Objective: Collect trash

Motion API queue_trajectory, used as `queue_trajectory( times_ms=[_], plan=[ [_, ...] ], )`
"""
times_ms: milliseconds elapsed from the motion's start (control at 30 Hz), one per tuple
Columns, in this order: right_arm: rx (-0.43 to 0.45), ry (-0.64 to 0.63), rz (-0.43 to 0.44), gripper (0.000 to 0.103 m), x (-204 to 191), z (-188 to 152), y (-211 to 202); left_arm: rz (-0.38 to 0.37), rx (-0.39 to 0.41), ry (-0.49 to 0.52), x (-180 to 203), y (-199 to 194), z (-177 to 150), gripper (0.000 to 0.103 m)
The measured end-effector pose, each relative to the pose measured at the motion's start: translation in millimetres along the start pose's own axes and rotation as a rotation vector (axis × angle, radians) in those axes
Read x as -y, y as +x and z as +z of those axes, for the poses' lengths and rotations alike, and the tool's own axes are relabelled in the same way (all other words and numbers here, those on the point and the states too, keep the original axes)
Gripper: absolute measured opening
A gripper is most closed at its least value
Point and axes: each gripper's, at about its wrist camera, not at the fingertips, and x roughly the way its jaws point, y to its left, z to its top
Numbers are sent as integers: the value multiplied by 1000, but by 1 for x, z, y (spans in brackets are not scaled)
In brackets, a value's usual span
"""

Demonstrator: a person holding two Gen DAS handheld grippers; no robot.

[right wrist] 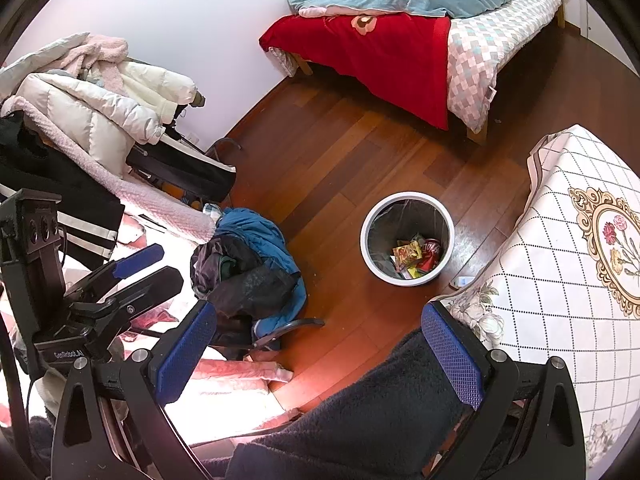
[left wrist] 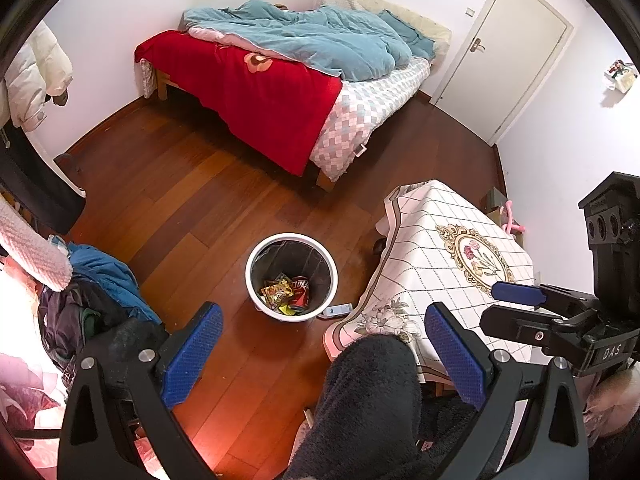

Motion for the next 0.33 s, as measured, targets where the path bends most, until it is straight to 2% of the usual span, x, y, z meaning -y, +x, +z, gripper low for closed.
queue_trajectory(
  times_ms=[333],
  plan=[
    [-5,-12,4,103,-2,-2,2,2,25,-3,1,-6,-4,103]
  ],
)
